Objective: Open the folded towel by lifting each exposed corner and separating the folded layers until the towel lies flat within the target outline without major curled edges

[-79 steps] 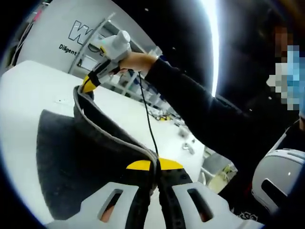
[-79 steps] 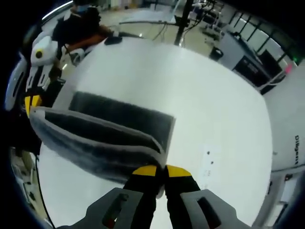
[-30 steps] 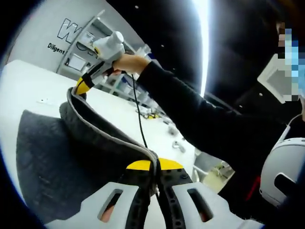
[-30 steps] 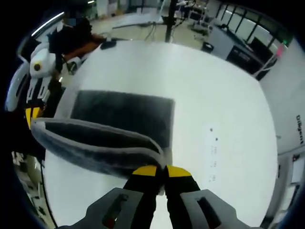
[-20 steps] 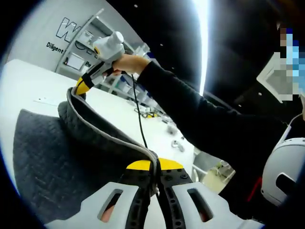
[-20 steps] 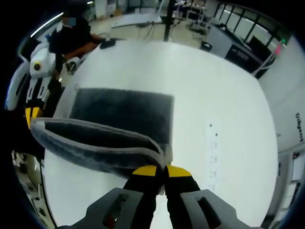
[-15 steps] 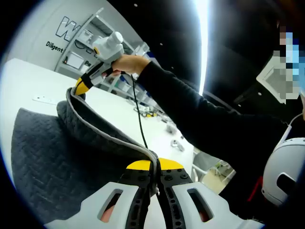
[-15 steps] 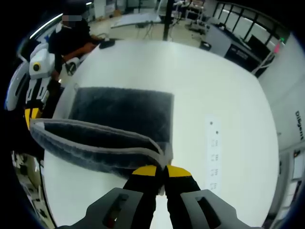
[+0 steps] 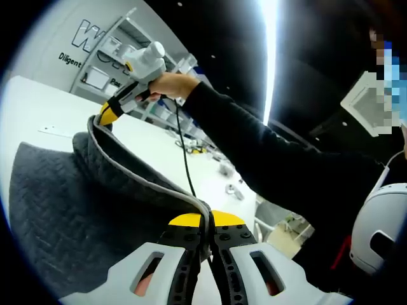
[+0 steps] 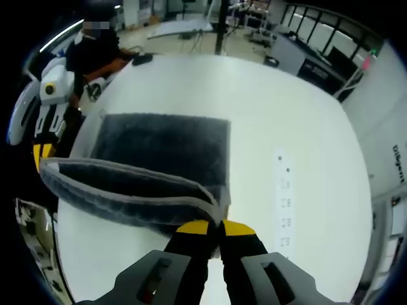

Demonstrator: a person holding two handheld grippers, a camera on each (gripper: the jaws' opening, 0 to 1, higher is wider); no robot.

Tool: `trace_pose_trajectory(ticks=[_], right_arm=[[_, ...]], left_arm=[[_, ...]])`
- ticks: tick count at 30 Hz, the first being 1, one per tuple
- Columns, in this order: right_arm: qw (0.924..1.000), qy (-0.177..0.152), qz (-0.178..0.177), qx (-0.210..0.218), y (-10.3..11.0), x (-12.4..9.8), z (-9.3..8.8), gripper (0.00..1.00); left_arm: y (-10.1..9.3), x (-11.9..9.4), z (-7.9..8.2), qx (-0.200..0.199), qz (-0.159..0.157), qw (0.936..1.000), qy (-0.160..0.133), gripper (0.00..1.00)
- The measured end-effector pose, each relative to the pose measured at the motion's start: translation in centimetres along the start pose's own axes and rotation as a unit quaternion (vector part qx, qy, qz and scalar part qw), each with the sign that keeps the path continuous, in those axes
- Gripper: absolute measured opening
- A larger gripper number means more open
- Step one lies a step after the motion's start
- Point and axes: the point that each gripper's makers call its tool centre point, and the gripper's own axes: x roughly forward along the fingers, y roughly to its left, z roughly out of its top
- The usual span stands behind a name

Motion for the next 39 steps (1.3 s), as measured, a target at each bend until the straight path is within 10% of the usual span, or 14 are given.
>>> trace_pose_trajectory(ticks=[39], right_arm=[[0.9996, -0.022, -0.014, -0.007, 0.7, -0.9, -3.9, 0.02]], left_arm=[[-0.7, 2.2, -1.0, 0.003, -0.013, 0.9998, 0.016, 0.02]])
